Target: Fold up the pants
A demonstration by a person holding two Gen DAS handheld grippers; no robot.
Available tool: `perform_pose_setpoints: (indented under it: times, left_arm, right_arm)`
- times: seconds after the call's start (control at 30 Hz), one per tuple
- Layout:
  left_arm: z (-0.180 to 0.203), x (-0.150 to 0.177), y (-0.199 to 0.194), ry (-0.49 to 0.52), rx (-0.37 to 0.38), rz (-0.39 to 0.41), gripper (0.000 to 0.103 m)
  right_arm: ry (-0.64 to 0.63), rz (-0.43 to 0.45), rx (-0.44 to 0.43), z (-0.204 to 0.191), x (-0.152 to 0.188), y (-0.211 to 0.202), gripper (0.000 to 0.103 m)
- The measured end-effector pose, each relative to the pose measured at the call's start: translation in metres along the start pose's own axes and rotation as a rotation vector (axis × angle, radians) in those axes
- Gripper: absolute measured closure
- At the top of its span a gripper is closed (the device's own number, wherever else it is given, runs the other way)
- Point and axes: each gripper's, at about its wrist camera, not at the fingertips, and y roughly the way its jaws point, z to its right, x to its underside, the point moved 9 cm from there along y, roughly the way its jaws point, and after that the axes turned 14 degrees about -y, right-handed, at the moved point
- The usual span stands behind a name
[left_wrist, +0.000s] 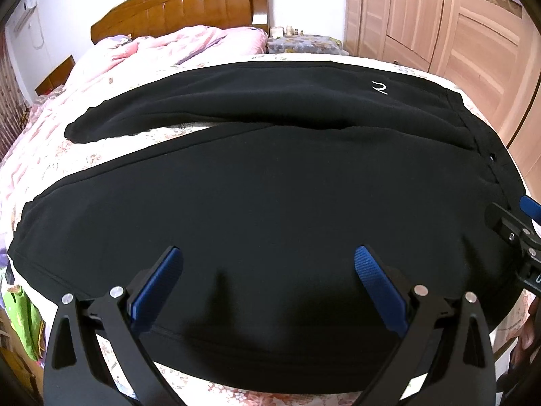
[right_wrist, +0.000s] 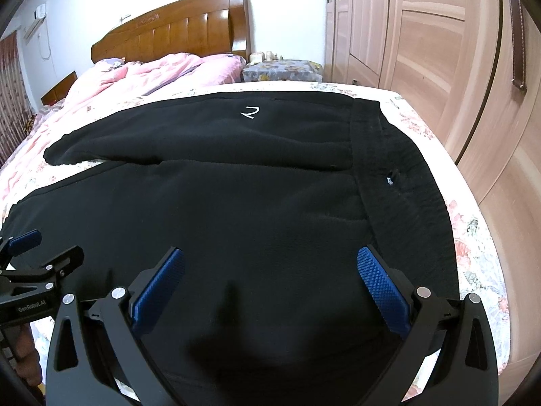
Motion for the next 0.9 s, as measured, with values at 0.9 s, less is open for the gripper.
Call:
perform_pose_setpoints:
  times: [0.9]
  left_arm:
    - [0.017, -0.006, 0.006, 0.132, -0.029, 0.043, 0.001]
  right_arm:
    - [-0.012, -0.034, -0.026, 0.001, 0.000, 0.012, 0.004]
